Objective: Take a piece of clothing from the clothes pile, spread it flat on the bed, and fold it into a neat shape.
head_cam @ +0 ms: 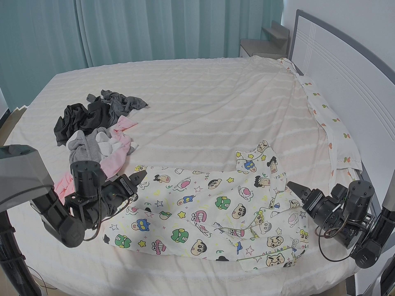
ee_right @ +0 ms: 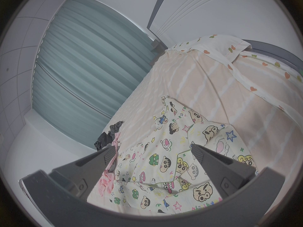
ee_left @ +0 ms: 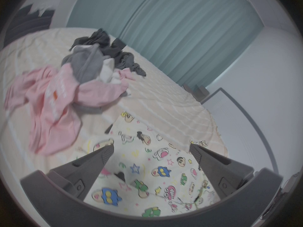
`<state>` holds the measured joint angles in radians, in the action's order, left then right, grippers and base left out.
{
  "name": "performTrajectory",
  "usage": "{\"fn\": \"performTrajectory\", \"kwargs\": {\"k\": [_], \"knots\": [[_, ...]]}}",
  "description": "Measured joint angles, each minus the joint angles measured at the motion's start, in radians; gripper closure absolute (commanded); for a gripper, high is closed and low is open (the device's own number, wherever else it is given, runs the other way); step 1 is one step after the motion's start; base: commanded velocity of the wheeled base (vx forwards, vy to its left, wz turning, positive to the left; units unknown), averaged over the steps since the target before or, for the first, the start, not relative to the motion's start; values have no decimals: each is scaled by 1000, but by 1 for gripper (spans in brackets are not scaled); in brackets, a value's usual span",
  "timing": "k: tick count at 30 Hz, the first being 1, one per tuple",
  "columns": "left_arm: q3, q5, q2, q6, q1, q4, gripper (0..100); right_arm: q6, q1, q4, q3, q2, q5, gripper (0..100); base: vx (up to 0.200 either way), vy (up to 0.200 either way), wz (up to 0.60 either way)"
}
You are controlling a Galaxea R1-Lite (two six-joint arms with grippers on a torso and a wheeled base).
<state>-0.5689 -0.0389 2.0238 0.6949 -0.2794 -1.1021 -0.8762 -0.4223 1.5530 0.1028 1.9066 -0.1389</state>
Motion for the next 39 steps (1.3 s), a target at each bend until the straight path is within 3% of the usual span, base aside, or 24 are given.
{"fn": "performTrajectory", "kwargs": {"k": [7,20,28,33,39], "knots": [[-326,94,34,-87,69,394,0,0,-12,0,-5,6,0,0,0,0,0],[-909,168,270,-216,140,894,0,6,-46,0,-19,20,0,0,0,0,0],[-1121,151,428,-221,175,1050,0,19,-61,0,-26,38,-1,0,0,0,0],[-1157,203,478,-156,183,1053,0,23,-66,0,-29,49,-2,0,0,0,0],[-1164,218,500,-149,181,1053,0,23,-68,0,-32,53,-2,0,0,0,0]]}}
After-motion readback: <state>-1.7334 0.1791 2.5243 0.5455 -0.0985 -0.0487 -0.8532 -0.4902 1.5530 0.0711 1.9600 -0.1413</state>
